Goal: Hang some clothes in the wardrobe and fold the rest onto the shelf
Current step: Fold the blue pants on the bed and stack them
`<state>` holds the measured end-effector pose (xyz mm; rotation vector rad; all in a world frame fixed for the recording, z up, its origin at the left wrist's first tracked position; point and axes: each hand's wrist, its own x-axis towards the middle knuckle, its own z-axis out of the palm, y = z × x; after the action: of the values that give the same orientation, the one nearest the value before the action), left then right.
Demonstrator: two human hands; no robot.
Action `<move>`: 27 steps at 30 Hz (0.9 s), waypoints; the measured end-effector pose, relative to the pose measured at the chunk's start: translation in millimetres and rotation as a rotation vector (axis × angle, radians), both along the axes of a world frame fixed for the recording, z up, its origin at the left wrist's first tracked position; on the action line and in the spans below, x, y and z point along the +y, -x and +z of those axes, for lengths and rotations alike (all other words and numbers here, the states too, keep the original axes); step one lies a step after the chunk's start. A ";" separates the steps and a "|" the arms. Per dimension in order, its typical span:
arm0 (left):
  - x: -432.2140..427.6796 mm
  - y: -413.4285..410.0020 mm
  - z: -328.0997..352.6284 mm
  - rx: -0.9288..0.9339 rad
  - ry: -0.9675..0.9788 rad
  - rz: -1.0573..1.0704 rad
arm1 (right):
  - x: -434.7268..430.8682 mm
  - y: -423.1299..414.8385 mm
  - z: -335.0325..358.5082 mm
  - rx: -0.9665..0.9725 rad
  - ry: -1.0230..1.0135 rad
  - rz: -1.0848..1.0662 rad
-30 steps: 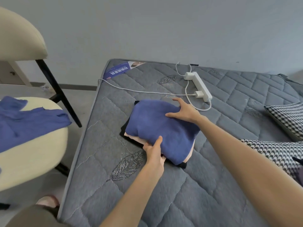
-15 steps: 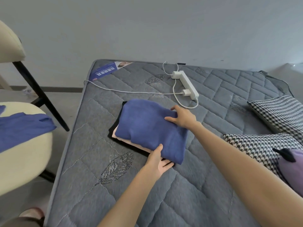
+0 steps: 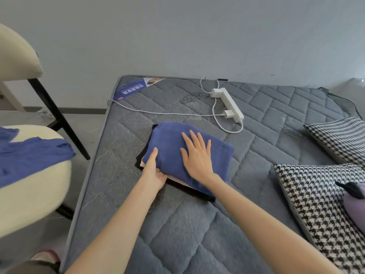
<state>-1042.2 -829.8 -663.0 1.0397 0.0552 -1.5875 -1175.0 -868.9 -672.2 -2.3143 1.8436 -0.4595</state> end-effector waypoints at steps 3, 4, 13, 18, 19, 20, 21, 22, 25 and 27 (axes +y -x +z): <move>-10.3 -3.9 -2.7 -0.096 0.013 0.048 | 13.0 6.7 -17.7 0.013 -0.076 -0.118; -13.5 -5.3 -4.5 -0.134 0.018 0.082 | 15.6 11.0 -21.8 0.010 -0.094 -0.150; -7.4 -19.0 -33.9 -0.486 0.048 0.146 | 20.1 34.3 -32.4 0.001 -0.088 -0.267; -1.7 -18.6 -28.3 -1.108 0.176 0.241 | 18.9 30.3 -24.4 -0.019 -0.020 -0.312; -2.0 -16.1 -21.8 -1.279 0.264 0.248 | 17.6 26.4 -20.1 -0.019 0.025 -0.304; -3.8 -11.5 -16.4 -1.438 0.379 0.216 | 16.4 21.7 -15.4 -0.023 0.061 -0.288; -6.6 -4.9 -10.0 -1.547 0.506 0.149 | 14.6 16.9 -11.8 -0.032 0.080 -0.273; -11.3 2.7 -5.9 -1.601 0.610 0.055 | 12.6 12.9 -9.5 -0.046 0.081 -0.266; -27.4 26.3 0.1 -1.695 0.729 -0.265 | 5.2 9.9 -13.5 -0.105 0.002 -0.299; -40.3 35.2 -5.7 -1.845 0.722 -0.448 | -0.1 14.2 -20.5 -0.144 -0.063 -0.348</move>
<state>-1077.3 -870.0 -668.7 1.5362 -1.8957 -0.3426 -1189.2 -869.0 -692.7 -1.8682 2.1575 -0.5834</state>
